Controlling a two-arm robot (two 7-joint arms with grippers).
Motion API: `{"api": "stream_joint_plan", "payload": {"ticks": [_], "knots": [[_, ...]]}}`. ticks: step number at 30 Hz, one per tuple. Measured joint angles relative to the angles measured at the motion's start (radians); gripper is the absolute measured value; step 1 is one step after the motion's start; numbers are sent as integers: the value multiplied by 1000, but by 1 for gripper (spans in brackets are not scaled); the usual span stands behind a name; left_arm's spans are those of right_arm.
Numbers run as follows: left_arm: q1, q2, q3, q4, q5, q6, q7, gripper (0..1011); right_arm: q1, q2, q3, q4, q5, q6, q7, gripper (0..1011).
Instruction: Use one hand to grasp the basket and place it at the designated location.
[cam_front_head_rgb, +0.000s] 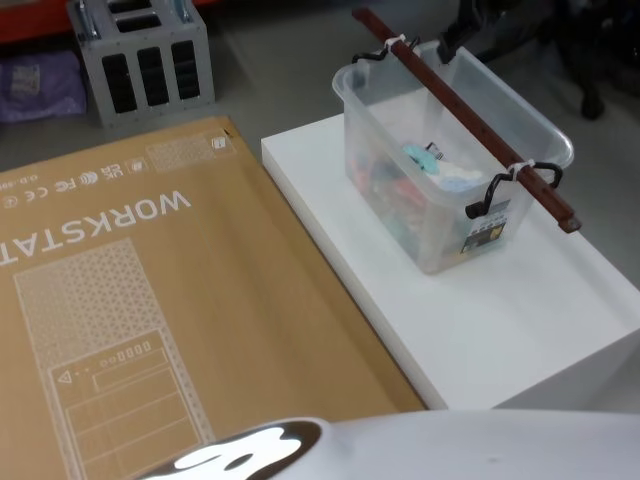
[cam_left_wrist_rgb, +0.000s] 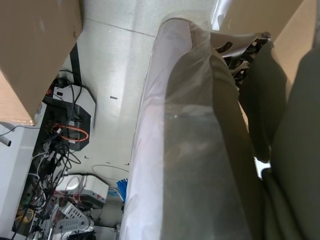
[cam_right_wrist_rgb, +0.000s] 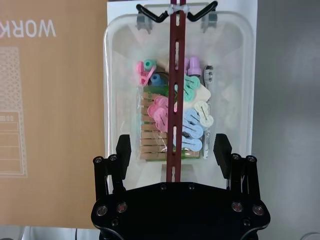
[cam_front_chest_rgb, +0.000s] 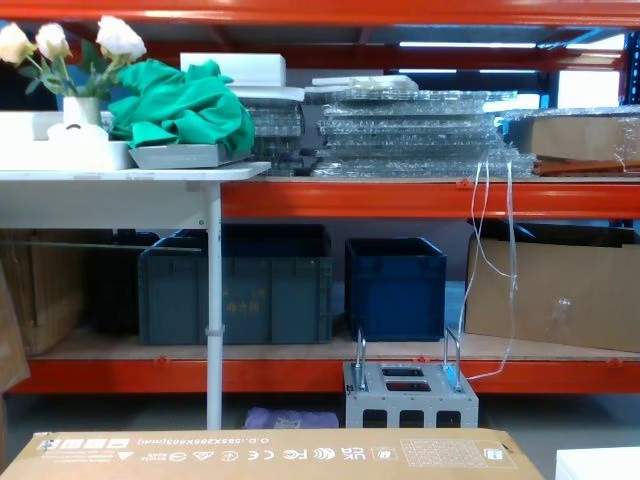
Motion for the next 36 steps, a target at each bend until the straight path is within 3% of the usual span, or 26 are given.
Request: {"api": "stream_joint_plan", "payload": {"ticks": [8, 14, 36], "knots": [[0, 0, 0, 0, 0, 0, 0, 0, -14, 56, 56, -61, 23, 24, -10, 1000], [0, 0, 0, 0, 0, 0, 0, 0, -24, 72, 83, -73, 33, 26, -16, 1000], [0, 0, 0, 0, 0, 0, 0, 0, -28, 72, 91, -74, 34, 24, -15, 1000]]}}
